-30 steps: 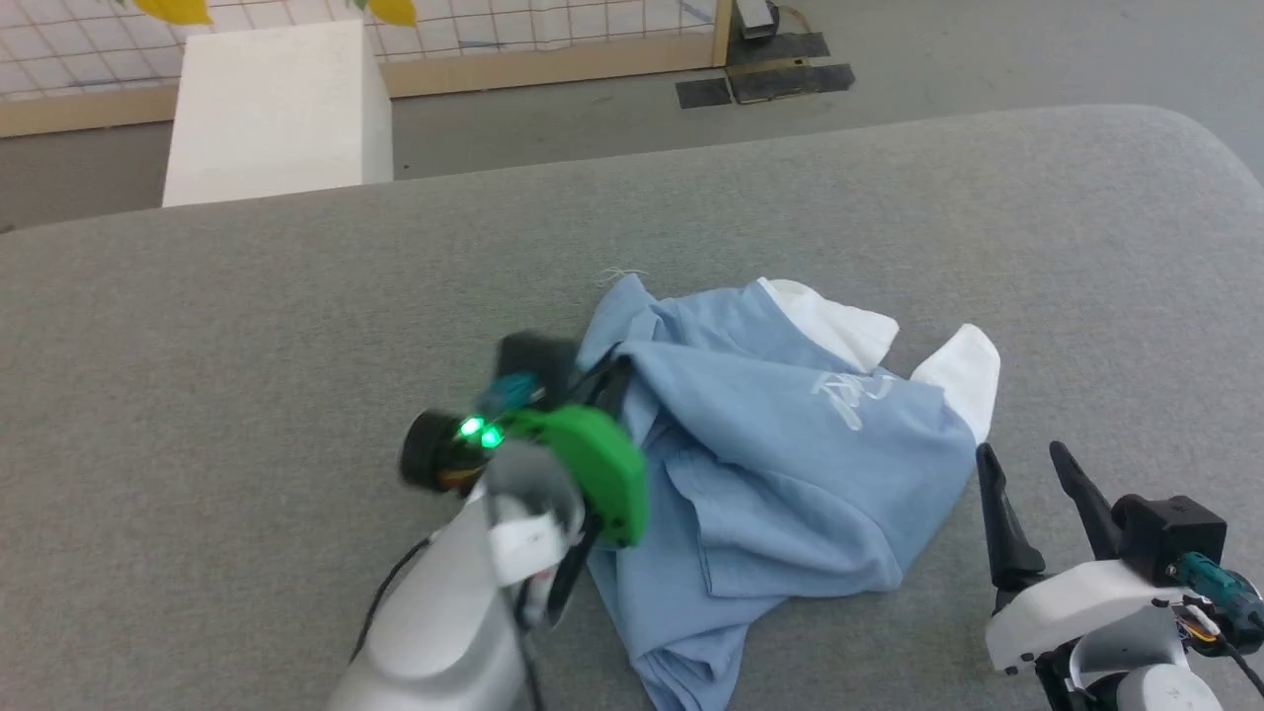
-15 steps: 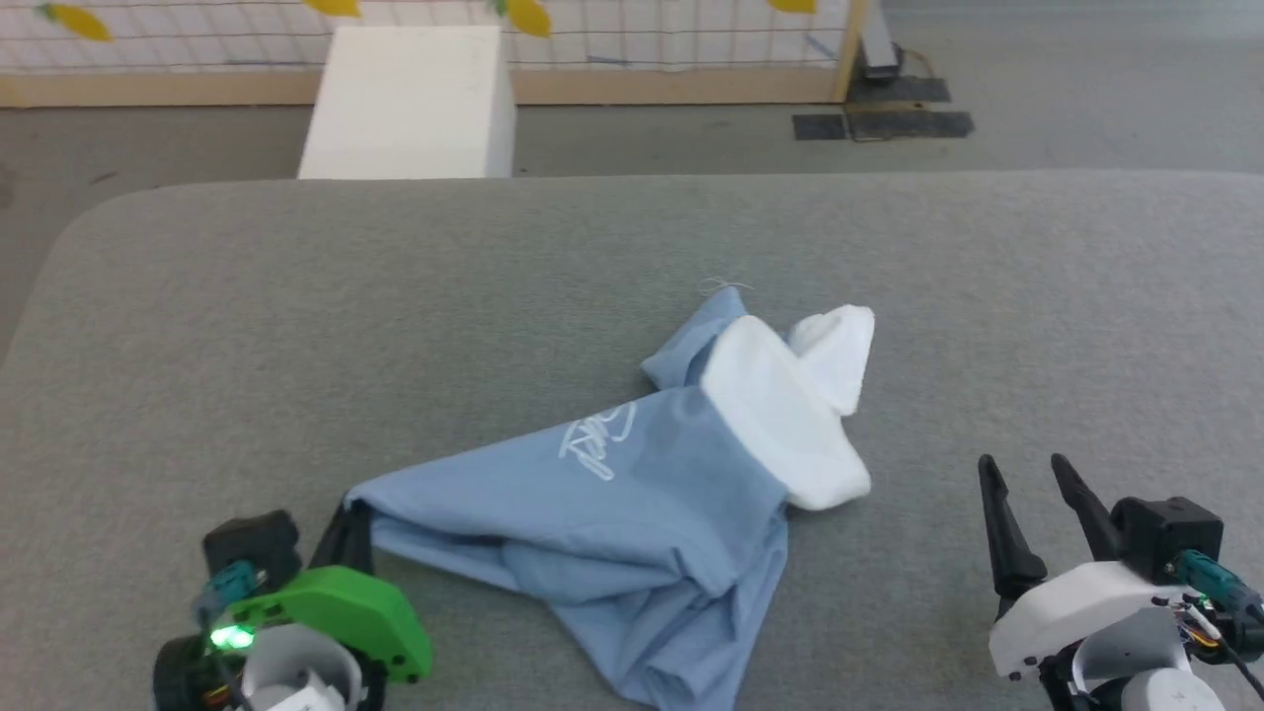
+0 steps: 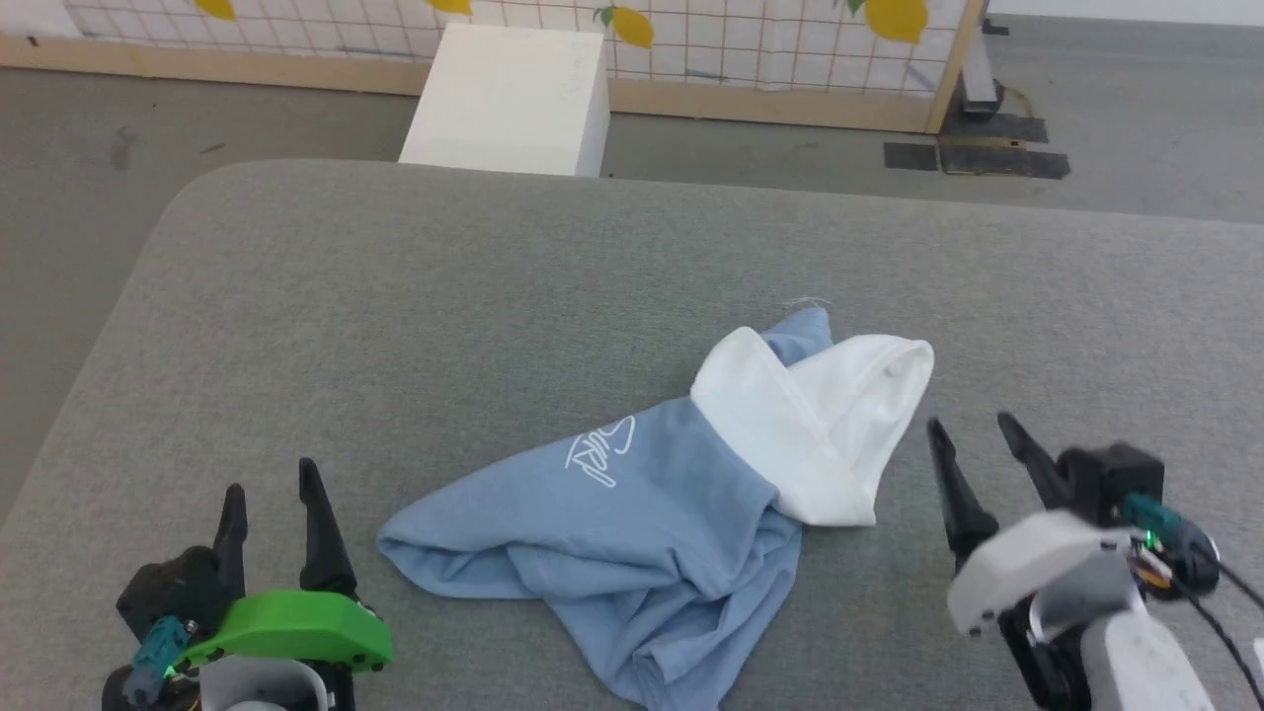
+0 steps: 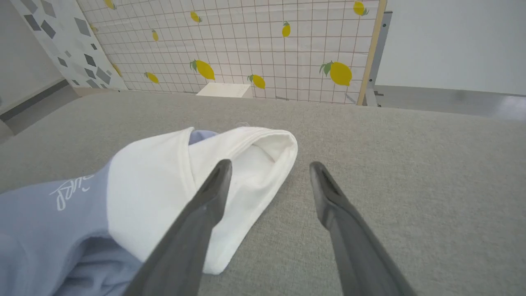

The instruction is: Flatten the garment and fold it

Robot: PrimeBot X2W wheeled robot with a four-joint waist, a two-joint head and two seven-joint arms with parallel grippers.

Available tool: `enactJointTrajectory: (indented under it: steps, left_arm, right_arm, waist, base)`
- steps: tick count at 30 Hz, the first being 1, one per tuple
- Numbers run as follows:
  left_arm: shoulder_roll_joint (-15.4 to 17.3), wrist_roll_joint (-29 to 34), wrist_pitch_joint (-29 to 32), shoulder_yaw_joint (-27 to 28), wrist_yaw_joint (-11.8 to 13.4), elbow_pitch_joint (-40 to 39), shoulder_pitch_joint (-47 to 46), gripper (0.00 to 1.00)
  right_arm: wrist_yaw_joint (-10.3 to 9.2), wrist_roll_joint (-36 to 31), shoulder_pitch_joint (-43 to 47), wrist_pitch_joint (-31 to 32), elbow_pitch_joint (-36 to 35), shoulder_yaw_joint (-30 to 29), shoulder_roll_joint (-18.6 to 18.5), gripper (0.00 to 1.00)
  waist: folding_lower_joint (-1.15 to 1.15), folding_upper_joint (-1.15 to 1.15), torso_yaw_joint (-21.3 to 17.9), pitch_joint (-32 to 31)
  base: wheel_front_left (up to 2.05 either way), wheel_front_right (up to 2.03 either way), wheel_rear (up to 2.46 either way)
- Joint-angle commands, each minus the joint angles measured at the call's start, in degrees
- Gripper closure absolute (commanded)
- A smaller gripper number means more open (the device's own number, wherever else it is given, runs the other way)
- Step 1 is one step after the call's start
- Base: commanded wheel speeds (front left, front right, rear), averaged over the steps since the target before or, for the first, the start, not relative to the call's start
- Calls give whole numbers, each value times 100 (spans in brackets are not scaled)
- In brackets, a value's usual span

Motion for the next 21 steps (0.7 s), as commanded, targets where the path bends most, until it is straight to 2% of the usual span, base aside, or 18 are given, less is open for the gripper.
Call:
enactJointTrajectory:
  steps: [1, 4, 8, 10, 11, 14, 21]
  left_arm:
    - [-85, 156, -110, 60, -28, -44, -10, 0]
    - [-236, 402, -174, 109, -143, -93, -139, 0]
    - [-593, 867, -182, 265, -396, -317, -408, 0]
    - [-771, 1031, -183, 324, -558, -331, -509, 0]
    - [-899, 1181, -184, 363, -730, -306, -614, 0]
    - [-1050, 1311, -184, 418, -959, -250, -757, 0]
    - [-1162, 1384, -185, 419, -1183, -91, -1001, 0]
  right_arm:
    - [-8, -33, -319, 34, 106, -29, -1, 0]
    - [-8, -165, -839, 211, 457, -162, -1, 0]
    - [-8, -300, -1756, 558, 1124, -287, -15, 0]
    - [-8, -294, -2186, 843, 1508, -195, -115, 0]
    - [-8, -181, -2596, 1129, 1881, -73, -221, 0]
    - [-8, -33, -3132, 1634, 2432, 176, -436, 0]
    - [-8, 129, -3877, 2957, 3455, 759, -817, 0]
  waist:
    - [0, 0, 138, 84]
    - [0, 0, 303, 220]
    - [0, 0, 564, 504]
    - [0, 0, 696, 646]
    - [0, 0, 828, 765]
    - [0, 0, 1021, 951]
    - [0, 0, 1326, 1219]
  base:
    - [0, 0, 0]
    - [0, 0, 0]
    - [0, 0, 0]
    - [0, 0, 0]
    - [0, 0, 0]
    - [0, 0, 0]
    - [0, 0, 0]
